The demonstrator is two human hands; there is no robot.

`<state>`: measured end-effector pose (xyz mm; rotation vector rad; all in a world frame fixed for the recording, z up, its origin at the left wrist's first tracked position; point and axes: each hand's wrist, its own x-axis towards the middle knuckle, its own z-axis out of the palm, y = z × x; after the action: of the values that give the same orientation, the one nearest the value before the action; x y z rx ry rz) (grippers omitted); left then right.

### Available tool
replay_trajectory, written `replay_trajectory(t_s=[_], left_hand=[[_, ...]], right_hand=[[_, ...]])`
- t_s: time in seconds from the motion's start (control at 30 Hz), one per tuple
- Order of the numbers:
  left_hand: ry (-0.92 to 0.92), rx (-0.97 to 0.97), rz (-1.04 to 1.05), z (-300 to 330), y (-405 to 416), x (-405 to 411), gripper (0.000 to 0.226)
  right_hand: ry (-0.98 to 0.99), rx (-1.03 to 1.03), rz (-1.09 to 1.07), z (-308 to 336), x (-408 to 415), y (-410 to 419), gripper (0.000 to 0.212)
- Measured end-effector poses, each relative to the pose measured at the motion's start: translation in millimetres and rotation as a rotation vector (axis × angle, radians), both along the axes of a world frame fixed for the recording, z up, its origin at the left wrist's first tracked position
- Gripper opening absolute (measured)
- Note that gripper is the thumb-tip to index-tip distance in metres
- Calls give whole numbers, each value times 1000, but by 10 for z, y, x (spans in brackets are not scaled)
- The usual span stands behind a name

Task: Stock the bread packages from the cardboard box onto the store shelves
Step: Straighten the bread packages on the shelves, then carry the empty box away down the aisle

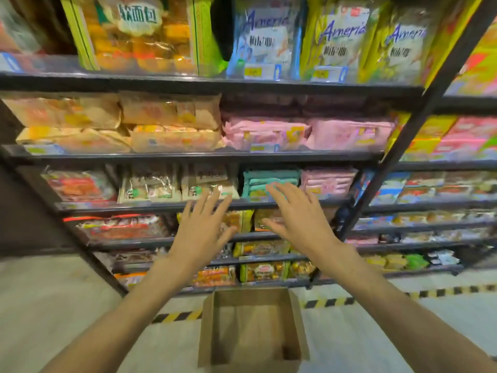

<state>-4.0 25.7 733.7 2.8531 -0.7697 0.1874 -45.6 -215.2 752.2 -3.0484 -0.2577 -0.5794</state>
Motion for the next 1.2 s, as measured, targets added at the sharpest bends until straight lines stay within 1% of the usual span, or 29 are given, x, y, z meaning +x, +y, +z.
replay_trajectory(t_s=[0.07, 0.2, 0.27, 0.4, 0.47, 0.63, 0.7, 0.77, 0.87, 0.97, 1.03, 1.1, 1.13, 1.2], left_hand=[[84, 11, 30, -377, -127, -11, 72], [274, 95, 98, -1232, -324, -29, 72], [371, 111, 137, -1714, -367, -35, 71], [551, 210, 233, -2687, -351, -171, 67], [645, 236, 267, -3164, -318, -216, 70], [729, 306, 277, -4547, -159, -211, 74], [774, 324, 313, -5140, -88, -188, 75], [791, 315, 350, -5715, -32, -148, 77], [818, 275, 400, -6492, 36, -86, 77], [812, 216, 477, -7201, 79, 14, 83], [812, 182, 571, -7591, 70, 84, 90], [790, 158, 632, -7885, 44, 135, 95], [773, 146, 638, -8002, 33, 158, 94], [753, 119, 642, -8174, -13, 186, 88]], right_hand=[[78, 23, 5, -395, 24, -135, 75], [291, 67, -4, -1248, 59, -303, 74], [331, 111, -25, -1713, 46, -357, 72], [614, 131, -84, -2739, -56, -403, 80], [688, 179, -148, -3329, -89, -415, 82], [864, 292, -305, -4805, -168, -422, 79], [926, 319, -331, -5374, -203, -438, 80], [964, 339, -355, -5949, -221, -472, 86], [989, 303, -427, -6801, -262, -637, 83], [989, 273, -506, -7458, -272, -883, 85], [967, 261, -567, -7789, -280, -1086, 91], [902, 286, -653, -8040, -291, -1274, 100], [870, 334, -694, -8133, -289, -1336, 100], [865, 459, -756, -8275, -284, -1435, 90]])
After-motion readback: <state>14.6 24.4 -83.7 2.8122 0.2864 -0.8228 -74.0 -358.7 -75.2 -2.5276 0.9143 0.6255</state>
